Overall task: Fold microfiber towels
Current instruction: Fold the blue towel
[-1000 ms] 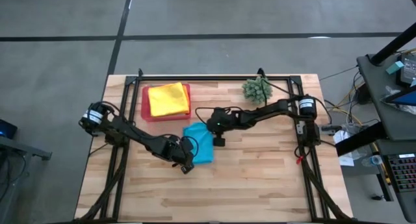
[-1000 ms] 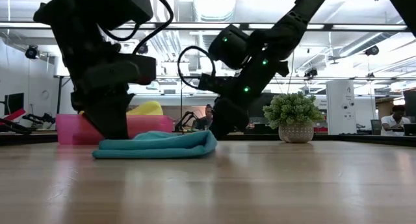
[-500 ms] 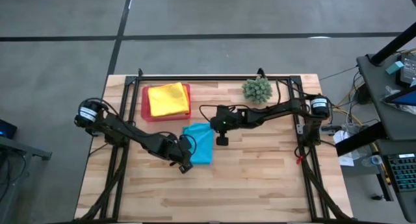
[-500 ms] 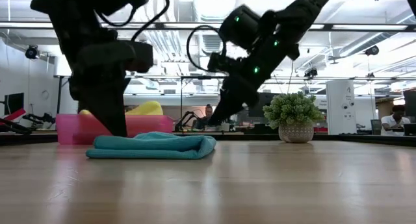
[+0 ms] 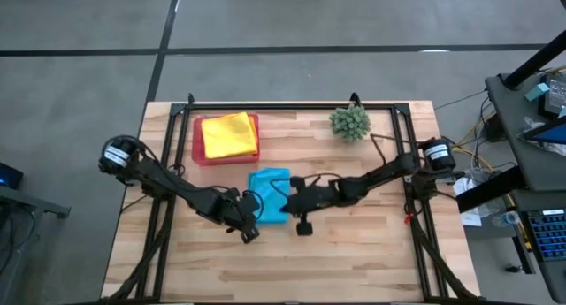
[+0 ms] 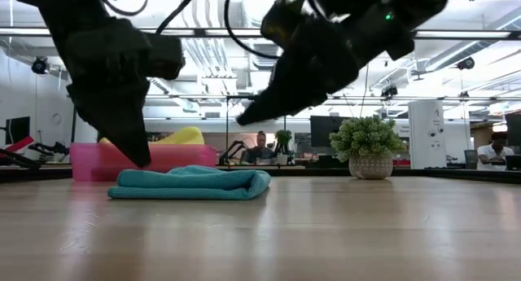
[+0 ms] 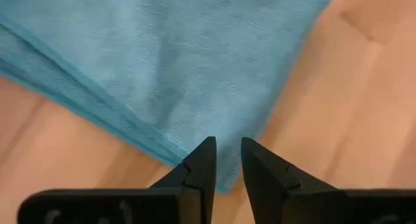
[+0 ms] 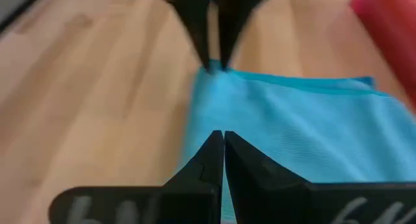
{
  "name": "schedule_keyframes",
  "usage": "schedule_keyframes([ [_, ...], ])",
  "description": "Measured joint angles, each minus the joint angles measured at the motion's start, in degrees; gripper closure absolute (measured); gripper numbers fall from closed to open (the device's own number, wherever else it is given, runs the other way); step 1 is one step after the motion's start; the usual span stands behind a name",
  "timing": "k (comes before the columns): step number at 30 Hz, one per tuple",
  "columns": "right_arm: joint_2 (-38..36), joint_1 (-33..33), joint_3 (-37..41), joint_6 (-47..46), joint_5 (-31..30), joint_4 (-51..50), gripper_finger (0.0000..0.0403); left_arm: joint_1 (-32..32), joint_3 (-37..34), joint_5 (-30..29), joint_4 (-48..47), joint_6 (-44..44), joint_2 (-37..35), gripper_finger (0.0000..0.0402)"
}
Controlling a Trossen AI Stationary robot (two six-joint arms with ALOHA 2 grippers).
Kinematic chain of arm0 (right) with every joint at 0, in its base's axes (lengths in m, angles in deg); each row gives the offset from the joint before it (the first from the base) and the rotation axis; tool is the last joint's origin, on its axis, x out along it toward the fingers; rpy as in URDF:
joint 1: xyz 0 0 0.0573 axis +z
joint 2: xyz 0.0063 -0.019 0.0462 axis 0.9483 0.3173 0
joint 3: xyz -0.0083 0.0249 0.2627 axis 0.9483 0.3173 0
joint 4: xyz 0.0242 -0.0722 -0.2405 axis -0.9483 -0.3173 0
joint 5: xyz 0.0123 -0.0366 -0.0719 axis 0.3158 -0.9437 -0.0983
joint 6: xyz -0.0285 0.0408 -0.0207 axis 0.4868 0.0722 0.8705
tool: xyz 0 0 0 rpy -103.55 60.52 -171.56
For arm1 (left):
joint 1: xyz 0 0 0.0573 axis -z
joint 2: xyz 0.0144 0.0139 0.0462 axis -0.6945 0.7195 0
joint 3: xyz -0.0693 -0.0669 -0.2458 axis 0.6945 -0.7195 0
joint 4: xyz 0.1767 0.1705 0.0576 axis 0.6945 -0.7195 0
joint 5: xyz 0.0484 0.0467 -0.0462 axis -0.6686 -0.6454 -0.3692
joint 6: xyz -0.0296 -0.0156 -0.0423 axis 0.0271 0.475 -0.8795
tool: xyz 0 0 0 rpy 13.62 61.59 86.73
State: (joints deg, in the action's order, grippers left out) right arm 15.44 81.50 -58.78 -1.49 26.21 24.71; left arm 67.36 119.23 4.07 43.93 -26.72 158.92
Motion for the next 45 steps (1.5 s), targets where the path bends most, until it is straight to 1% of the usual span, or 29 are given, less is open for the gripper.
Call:
schedule_keyframes([
  [4,2.27,3.06,0.61,-1.99,-0.21,5.78,0.0394,0.12,-0.02,-1.39,0.91,0.04,1.81,0.0343],
  [8,5.86,4.32,0.65,-2.08,-0.57,10.11,0.0394,0.16,-0.11,-1.93,0.94,0.01,3.28,0.0343],
  [11,8.1,4.39,0.71,-2.08,-3.72,9.92,0.0394,0.27,-0.13,-1.93,1.04,-0.02,4.4,0.0343],
  [12,8.78,4.37,0.71,-2.1,-3.92,10.0,0.0394,0.36,-0.13,-1.91,0.99,-0.02,4.74,0.0343],
  [19,9.58,4.4,0.99,-3.23,-3.14,5.42,0.0394,0.39,-0.3,-0.56,1.09,0.04,5.58,0.0343],
  [26,8.74,5.21,1.39,-3.56,-3.2,1.64,0.0394,0.38,-0.49,0.96,1.07,0.0,5.31,0.0343],
  [30,8.14,5.35,1.41,-3.3,-3.11,-0.14,0.0394,0.39,-0.33,3.66,0.81,-0.02,4.46,0.0343],
  [34,6.53,5.4,1.57,-2.53,-2.75,-4.41,0.0394,0.62,0.55,6.58,0.3,0.02,3.19,0.0343],
  [38,4.18,5.51,1.7,-1.32,-2.72,-9.42,0.0394,0.98,1.09,8.22,0.48,0.54,1.76,0.0343],
  [45,-0.98,4.85,1.55,1.86,-3.2,-14.49,0.0394,1.06,1.08,8.27,0.37,3.44,-1.87,0.0343],
])
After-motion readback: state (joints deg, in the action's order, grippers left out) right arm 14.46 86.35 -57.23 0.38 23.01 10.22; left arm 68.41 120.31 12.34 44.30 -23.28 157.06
